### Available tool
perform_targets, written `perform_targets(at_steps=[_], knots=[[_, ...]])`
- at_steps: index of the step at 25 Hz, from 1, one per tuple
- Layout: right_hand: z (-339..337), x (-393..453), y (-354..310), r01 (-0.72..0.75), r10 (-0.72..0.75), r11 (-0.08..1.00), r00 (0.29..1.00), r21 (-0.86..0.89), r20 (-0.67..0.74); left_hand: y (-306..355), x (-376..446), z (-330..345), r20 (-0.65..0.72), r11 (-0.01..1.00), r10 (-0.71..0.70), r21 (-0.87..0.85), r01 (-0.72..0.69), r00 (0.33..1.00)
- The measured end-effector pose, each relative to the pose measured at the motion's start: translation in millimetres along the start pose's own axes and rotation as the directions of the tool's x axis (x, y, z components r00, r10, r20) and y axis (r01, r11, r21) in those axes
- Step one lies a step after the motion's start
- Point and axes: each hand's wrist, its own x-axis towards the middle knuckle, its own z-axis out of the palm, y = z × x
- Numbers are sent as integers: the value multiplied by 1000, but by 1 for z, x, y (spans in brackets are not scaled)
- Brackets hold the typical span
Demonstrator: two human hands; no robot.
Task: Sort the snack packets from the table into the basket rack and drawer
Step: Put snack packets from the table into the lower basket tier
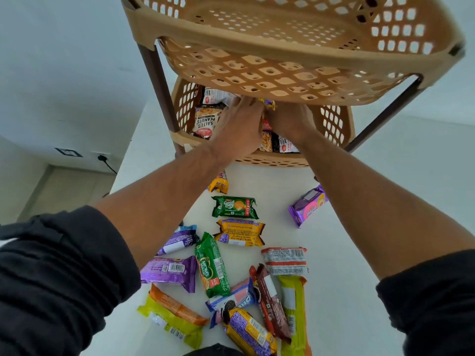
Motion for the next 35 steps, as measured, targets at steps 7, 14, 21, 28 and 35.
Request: perform_targets(at_steps=[7,14,21,28,35], knots=[[-20,-79,1,120,-138,976,986,-182,-93,12,-62,-6,-118,991,109,-68,-118,987],[-37,-166,25,164,-184,981,950,-99,-251,7,-129,-5,-99,979,136,-140,-149,986],[-34,-239,55,127,-125,991,991,-30,49,3,-207,13,124,953,137,-286,-97,983],[-13,-274,76,113,-54,978,949,-175,309,-20,-247,9,373,934,220,-347,-85,901],[-1,-283,67,145,6,953,868,-266,496,-17,-255,5,579,896,345,31,-443,738]])
